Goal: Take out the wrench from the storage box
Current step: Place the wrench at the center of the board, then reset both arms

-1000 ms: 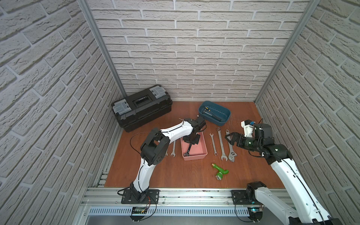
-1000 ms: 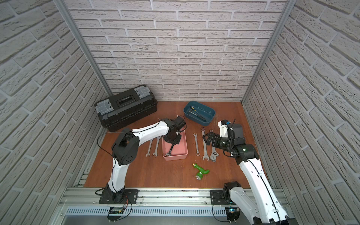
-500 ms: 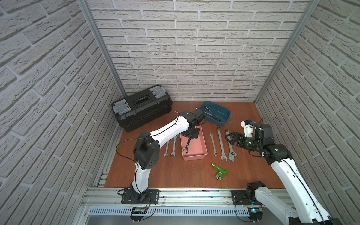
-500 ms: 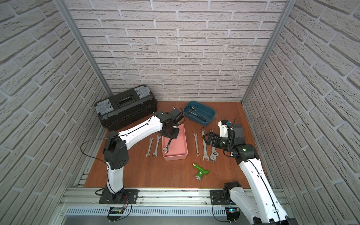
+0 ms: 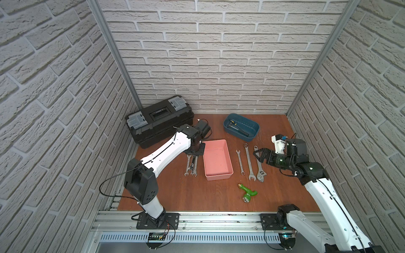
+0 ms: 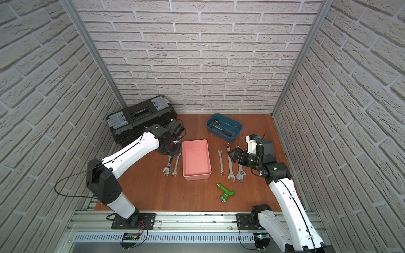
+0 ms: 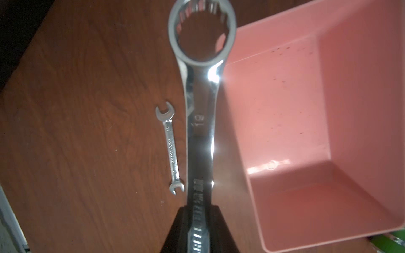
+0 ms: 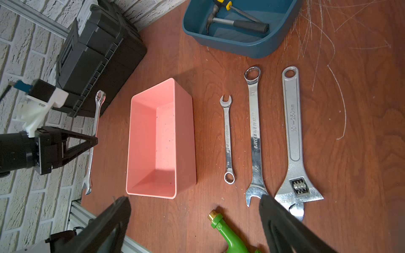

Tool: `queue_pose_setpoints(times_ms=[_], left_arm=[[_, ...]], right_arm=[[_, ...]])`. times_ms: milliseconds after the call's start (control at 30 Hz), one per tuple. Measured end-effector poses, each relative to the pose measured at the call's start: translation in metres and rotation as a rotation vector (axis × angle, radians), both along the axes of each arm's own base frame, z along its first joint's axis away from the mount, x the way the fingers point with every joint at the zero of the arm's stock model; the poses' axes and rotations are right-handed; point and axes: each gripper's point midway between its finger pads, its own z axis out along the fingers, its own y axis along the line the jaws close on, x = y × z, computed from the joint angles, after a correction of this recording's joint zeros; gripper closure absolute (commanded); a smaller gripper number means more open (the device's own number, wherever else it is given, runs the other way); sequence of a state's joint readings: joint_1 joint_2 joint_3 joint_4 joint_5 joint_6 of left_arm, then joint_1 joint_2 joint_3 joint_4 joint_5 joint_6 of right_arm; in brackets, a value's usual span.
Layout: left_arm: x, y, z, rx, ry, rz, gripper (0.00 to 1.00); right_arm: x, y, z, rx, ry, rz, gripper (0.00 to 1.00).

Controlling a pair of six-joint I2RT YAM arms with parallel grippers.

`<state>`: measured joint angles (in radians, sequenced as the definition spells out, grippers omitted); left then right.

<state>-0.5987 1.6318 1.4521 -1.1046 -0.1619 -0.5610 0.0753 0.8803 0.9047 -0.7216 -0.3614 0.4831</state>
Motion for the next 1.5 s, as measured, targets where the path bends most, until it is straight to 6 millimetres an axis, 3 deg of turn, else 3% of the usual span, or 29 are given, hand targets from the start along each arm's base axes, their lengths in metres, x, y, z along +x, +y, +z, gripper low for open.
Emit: queue_pose_setpoints(times_ms=[200, 300, 533, 767, 1033, 1133, 1267, 1400, 1500], left_arm=[[-0.011, 0.059, -0.043, 0.03, 0.051, 0.127, 1.0], [-0.013, 0.078, -0.062, 0.037, 0.071, 0.169, 1.0], [-0.003, 0.089, -0.101, 0.022, 0.094, 0.186, 1.0], [0.008, 0.088, -0.134, 0.015, 0.133, 0.171, 0.82], [0.014, 0.088, -0.134, -0.001, 0.121, 0.165, 0.53], [0.015, 0.089, -0.125, 0.002, 0.131, 0.153, 0.33], [0.037, 0.095, -0.085, -0.034, 0.045, 0.151, 0.14], [0.06, 0.117, -0.041, -0.07, -0.113, 0.173, 0.02], [0.074, 0.134, -0.023, -0.066, -0.239, 0.175, 0.02]], right_arm=[[0.0, 0.003, -0.001, 0.011, 0.008, 0.011, 0.04], [0.002, 0.005, -0.003, 0.019, 0.016, 0.02, 0.04], [0.003, 0.007, -0.007, 0.026, 0.036, 0.03, 0.03], [0.004, 0.007, -0.009, 0.011, 0.033, 0.043, 0.02], [0.006, 0.001, -0.011, -0.012, 0.032, 0.042, 0.01], [0.01, -0.012, -0.009, -0.033, 0.029, 0.008, 0.01], [0.023, -0.045, -0.004, -0.076, -0.009, -0.087, 0.02], [0.042, -0.081, -0.01, -0.136, -0.057, -0.182, 0.02], [0.054, -0.104, -0.03, -0.209, -0.075, -0.227, 0.02]])
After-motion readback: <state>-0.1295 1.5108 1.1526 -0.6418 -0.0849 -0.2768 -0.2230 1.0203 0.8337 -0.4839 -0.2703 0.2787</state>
